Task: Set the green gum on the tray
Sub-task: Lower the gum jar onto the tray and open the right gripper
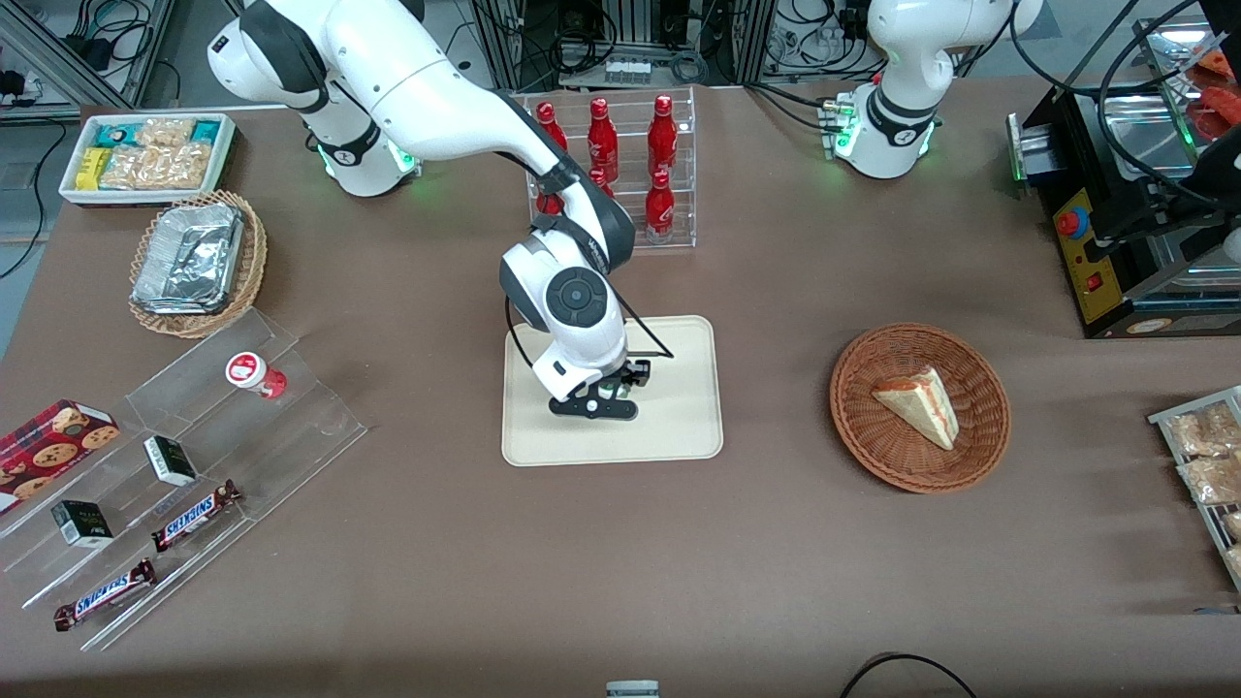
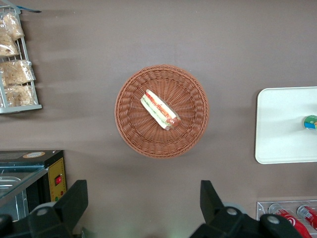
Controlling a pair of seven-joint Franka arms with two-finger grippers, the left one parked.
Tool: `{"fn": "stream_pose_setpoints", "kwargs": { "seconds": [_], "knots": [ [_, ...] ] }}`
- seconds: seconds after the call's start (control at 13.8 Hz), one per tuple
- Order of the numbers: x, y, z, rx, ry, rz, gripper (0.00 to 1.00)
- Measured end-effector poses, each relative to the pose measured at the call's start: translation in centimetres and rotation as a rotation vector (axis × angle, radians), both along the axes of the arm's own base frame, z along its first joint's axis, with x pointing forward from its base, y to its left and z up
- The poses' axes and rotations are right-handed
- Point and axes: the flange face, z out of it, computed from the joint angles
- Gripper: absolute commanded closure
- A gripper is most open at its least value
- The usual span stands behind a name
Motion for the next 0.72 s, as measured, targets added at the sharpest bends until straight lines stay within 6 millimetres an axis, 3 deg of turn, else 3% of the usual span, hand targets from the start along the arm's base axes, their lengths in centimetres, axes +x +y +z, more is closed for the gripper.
{"fn": "stream_pose_setpoints", "kwargs": {
  "seconds": [0.22,0.36,0.72],
  "knots": [
    [-0.1,-0.1,-1.1,-0.012,0.011,0.000,1.00],
    [-0.1,-0.1,-1.3,-0.013,0.012,0.000,0.00],
    [-0.5,0.2,-1.9,-0.018,0.016,0.007,0.00]
  ]
}}
